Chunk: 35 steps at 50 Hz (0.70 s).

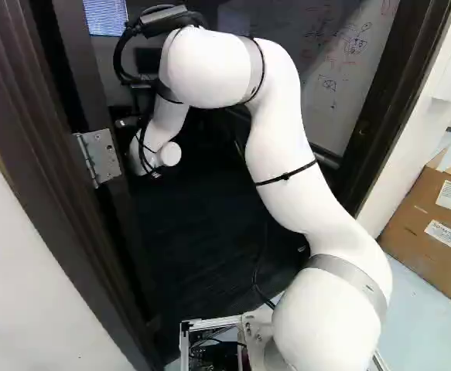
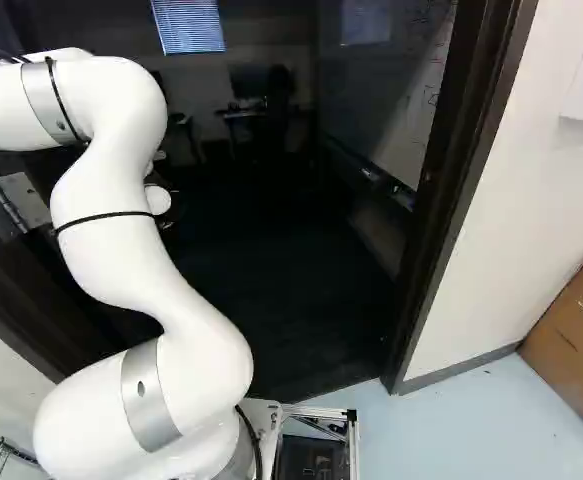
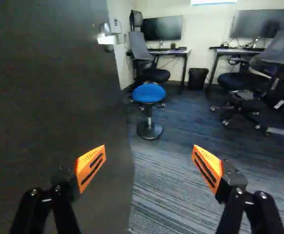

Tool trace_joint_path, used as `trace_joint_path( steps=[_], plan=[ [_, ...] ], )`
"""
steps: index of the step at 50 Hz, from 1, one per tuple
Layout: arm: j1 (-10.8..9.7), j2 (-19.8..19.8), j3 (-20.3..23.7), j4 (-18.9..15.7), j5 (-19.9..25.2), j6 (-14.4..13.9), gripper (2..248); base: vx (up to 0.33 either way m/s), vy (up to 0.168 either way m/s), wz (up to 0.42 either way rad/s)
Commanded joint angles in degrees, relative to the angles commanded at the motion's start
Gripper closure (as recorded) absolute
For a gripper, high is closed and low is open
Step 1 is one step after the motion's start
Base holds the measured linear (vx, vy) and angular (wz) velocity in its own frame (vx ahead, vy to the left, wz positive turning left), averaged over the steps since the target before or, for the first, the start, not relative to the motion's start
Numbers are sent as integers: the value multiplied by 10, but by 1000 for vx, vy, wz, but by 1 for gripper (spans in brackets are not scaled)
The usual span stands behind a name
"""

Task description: Open the door and move inside

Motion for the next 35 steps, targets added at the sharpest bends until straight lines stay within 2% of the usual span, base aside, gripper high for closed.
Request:
trace_joint_path(
  steps=[28, 35],
  plan=[
    [-35, 36, 49, 10, 0, 0, 3, 0, 0, 0],
    [-37, 38, 52, 10, 0, 0, 3, 0, 0, 0]
  ],
)
